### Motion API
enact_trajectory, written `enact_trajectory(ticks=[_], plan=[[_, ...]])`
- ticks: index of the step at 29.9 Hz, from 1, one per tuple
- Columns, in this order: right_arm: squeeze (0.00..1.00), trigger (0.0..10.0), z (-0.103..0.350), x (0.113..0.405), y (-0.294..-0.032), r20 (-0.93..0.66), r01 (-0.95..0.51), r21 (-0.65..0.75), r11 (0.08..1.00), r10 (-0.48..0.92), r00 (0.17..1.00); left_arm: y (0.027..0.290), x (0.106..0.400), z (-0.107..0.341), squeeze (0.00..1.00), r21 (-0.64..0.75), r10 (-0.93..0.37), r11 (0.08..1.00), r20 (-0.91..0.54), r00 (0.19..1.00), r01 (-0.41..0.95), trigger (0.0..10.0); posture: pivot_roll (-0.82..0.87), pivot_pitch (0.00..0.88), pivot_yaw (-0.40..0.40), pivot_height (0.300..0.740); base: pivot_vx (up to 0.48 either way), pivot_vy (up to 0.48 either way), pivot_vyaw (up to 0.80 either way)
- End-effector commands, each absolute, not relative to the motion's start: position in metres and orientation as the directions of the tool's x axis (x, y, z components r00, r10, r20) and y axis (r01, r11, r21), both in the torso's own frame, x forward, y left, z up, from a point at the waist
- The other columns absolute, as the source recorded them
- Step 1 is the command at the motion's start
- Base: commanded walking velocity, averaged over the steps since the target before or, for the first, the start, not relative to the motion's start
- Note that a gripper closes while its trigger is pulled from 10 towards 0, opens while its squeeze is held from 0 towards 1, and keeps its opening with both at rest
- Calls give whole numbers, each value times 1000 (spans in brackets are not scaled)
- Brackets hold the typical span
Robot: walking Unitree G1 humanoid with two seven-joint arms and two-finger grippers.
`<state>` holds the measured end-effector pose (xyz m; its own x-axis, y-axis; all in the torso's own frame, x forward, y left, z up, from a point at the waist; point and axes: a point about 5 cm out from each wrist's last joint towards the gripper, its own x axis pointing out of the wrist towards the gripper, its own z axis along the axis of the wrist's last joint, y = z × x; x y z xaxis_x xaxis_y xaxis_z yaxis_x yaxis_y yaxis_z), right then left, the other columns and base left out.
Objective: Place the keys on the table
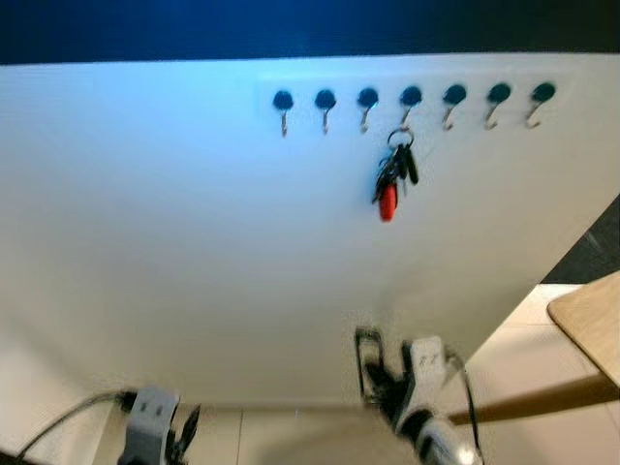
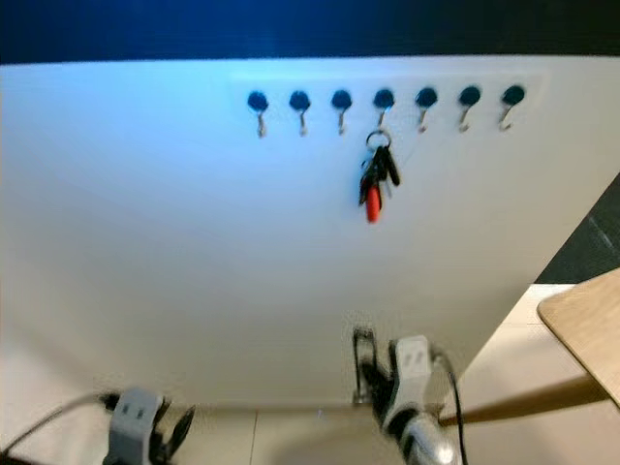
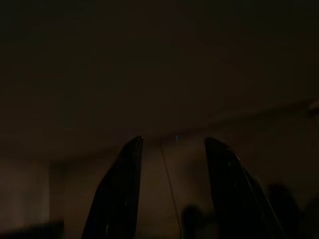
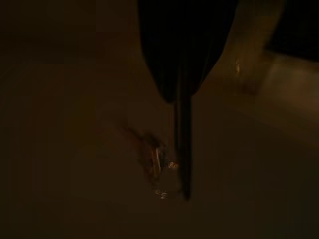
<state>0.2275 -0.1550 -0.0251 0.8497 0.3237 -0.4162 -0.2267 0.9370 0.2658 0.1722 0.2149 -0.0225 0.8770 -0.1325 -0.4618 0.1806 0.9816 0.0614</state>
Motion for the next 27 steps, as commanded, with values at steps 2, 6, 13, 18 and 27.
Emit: enact_trajectory(ticks=[2, 6, 13, 18, 27], plan=[[0, 10000, -46, 212, -167, -533, -84, 307, 948, 245, 810, 211, 165, -37, 0, 10, -106, 991, -524, 845, 131, 10000, 29, 113, 12, 740, 0, 0, 0], [0, 10000, -64, 197, -180, -632, 61, 317, 947, 162, 758, 213, 167, -56, 0, -50, 10, 997, -610, 793, -51, 10000, 28, 115, 12, 740, 0, 0, 0], [0, 10000, -72, 186, -187, -682, 31, 195, 980, 113, 723, 208, 175, -65, 0, -36, 35, 996, -651, 758, -77, 10000, 21, 113, 16, 740, 0, 0, 0], [0, 10000, -73, 186, -197, -690, 81, 115, 990, 20, 723, 206, 174, -70, 0, -32, 40, 996, -674, 738, -83, 10000, -4, 106, 10, 740, 0, 0, 0], [0, 10000, -71, 193, -200, -697, 64, 80, 995, 10, 717, 203, 179, -71, 0, -31, 27, 998, -666, 746, -64, 10000, 1, 103, 8, 740, 0, 0, -324]])
